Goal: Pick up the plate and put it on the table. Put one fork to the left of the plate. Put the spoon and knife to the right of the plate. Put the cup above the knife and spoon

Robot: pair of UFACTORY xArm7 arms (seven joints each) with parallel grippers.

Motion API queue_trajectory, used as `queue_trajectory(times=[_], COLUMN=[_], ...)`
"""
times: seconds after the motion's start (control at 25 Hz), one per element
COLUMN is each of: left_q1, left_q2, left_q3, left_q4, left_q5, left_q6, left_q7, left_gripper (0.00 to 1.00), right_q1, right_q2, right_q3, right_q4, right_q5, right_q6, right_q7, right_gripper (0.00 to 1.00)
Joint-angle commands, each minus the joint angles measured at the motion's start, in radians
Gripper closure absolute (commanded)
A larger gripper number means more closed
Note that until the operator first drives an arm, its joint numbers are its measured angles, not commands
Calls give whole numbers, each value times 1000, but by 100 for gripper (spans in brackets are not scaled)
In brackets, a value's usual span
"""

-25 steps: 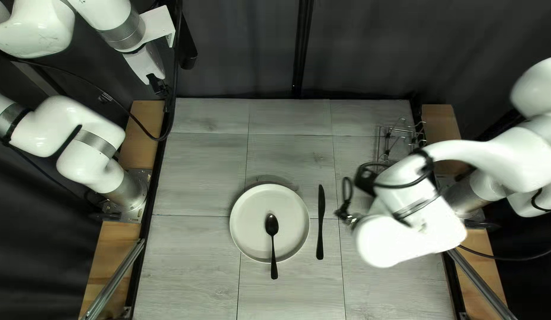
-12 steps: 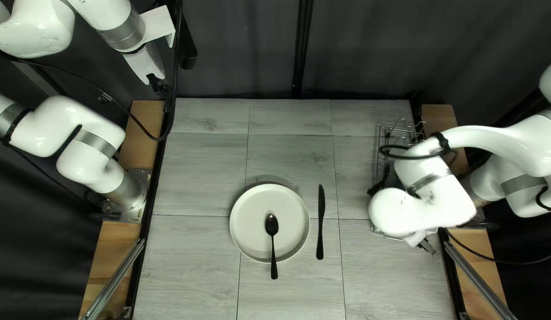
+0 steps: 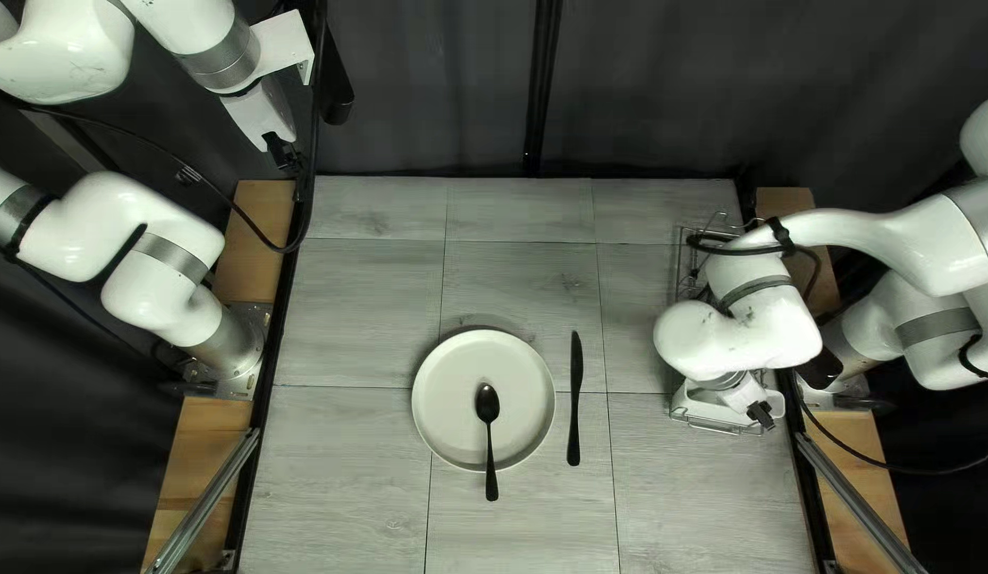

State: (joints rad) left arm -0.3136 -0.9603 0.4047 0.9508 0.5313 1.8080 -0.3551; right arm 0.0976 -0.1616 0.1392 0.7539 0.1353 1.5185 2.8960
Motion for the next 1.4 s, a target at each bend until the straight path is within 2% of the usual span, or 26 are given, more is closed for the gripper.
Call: queue_trajectory(times=[0.04, 0.44, 1.4], left_q1=[0, 0, 0], left_q2=[0, 0, 0], left_q3=[0, 0, 0], left_q4=[0, 0, 0], left_q5=[0, 0, 0], left_q6=[0, 0, 0], left_q7=[0, 0, 0], left_gripper=[0, 0, 0], right_q1=[2, 3, 3], right_q2=[31, 74, 74], right_q3=[9, 22, 22], right_q4=[38, 186, 186], right_q5=[9, -5, -5], right_q6=[39, 219, 219], right_q7=[68, 210, 210], right_gripper=[100, 100, 100])
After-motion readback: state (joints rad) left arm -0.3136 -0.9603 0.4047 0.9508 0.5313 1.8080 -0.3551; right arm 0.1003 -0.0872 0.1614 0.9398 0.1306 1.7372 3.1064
